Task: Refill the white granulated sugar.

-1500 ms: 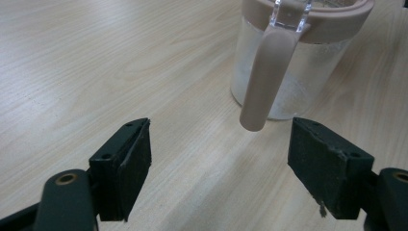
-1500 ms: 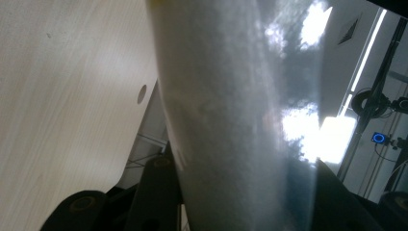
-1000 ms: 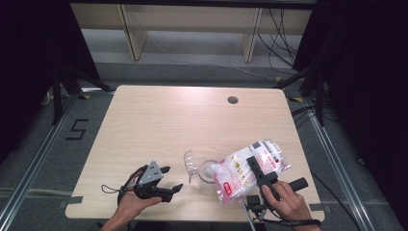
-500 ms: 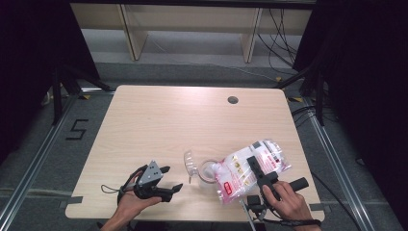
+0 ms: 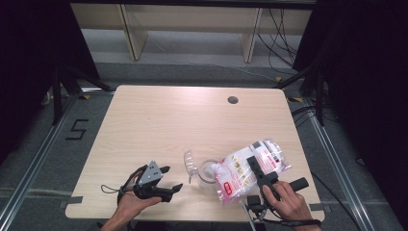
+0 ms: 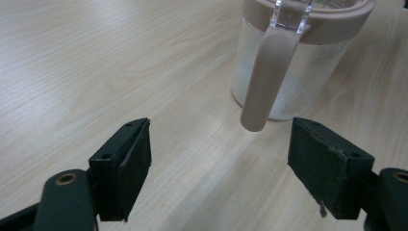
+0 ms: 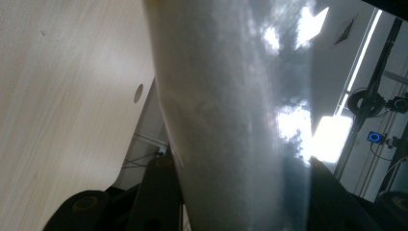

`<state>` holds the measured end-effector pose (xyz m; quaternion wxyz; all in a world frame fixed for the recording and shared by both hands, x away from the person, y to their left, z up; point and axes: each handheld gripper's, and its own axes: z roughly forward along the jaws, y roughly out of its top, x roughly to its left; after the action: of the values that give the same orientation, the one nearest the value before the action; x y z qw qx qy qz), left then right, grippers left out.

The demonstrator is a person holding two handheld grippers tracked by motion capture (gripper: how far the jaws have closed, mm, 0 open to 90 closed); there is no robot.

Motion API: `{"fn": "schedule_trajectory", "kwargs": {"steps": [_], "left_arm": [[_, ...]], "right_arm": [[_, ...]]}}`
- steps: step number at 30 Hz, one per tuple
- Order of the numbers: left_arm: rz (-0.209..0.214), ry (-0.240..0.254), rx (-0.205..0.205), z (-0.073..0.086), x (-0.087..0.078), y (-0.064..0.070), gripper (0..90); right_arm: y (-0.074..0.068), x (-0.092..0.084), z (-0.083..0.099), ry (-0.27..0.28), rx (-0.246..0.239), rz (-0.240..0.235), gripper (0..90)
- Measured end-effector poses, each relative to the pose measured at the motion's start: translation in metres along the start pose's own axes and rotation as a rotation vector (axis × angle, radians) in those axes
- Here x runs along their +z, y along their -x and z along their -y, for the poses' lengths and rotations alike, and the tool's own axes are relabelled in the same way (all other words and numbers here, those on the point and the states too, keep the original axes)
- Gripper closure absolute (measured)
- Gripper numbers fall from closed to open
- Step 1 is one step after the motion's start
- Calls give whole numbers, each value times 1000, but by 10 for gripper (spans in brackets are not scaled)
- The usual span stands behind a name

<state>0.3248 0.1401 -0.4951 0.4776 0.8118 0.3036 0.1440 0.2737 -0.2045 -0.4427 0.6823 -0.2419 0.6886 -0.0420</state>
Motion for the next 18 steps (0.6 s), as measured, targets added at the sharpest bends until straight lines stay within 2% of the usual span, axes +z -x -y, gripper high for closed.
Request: {"fn": "schedule_trajectory", "kwargs": {"steps": [1, 3, 5, 9, 10, 12, 18], "left_arm": [[0, 0, 2, 0, 0, 0, 230], [0, 0, 2, 0, 0, 0, 230], [0, 1, -1, 0, 0, 0, 230], [0, 1, 0, 0, 0, 0, 230], [0, 0, 1, 0, 0, 0, 230], [0, 1, -1, 0, 0, 0, 230], [0, 1, -1, 0, 0, 0, 230]], "right_arm": [[-2, 0, 0, -5, 22, -5, 690], [-2, 0, 0, -5, 25, -5, 690], [0, 0, 0, -1, 4, 3, 691], [0, 0, 0, -2, 4, 4, 691], [-2, 0, 1, -9, 17, -6, 692], [1, 0, 1, 5, -11, 7, 692], [0, 0, 1, 1, -3, 4, 693]]}}
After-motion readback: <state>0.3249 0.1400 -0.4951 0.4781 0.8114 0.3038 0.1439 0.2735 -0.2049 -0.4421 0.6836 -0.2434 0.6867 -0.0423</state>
